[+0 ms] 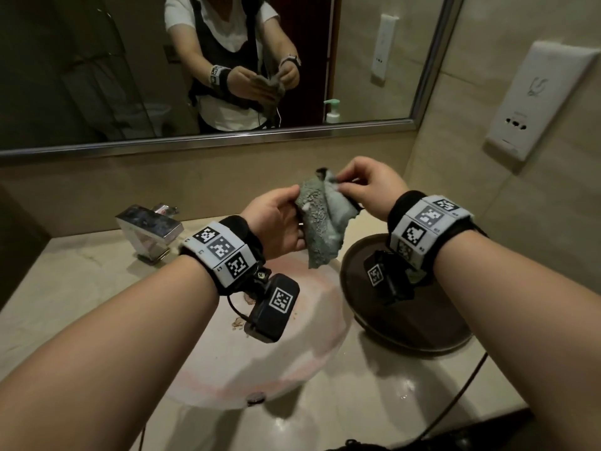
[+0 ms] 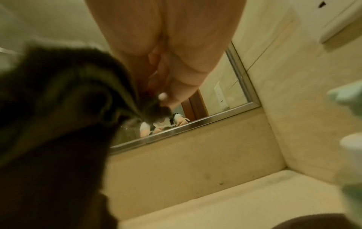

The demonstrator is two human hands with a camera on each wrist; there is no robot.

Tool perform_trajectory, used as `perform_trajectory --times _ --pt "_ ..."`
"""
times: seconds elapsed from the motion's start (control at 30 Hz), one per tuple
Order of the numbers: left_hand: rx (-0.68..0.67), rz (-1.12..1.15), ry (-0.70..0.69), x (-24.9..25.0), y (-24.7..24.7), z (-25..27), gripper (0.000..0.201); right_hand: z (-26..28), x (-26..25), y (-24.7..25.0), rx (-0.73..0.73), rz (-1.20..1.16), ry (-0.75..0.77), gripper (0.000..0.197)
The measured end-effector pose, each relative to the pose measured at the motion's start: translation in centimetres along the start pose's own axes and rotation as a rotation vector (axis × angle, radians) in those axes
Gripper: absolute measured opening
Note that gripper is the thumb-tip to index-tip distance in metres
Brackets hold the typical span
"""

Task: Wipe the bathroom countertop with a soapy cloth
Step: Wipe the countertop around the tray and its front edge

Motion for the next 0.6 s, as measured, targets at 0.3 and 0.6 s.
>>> perform_trajectory --times 0.3,0.6 --pt "0.084 -0.200 0.001 2.0 1.0 0.1 0.041 0.6 2.5 -0.1 -0.221 0.249 -0.195 0.015" --pt "0.290 -0.421 -0.064 3.5 2.4 -1.1 0.025 1.2 -0.1 -1.9 -0.355 0.137 -0.214 0.034"
Point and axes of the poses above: each hand's wrist, its own z-axis away from the middle knuckle, its own y-axis out of the back of the hand, x = y × z, the point moved 6 cm from there along -z, towards the middle knuckle, and after that the axes turned 12 degrees about x, right-handed, at the moved point
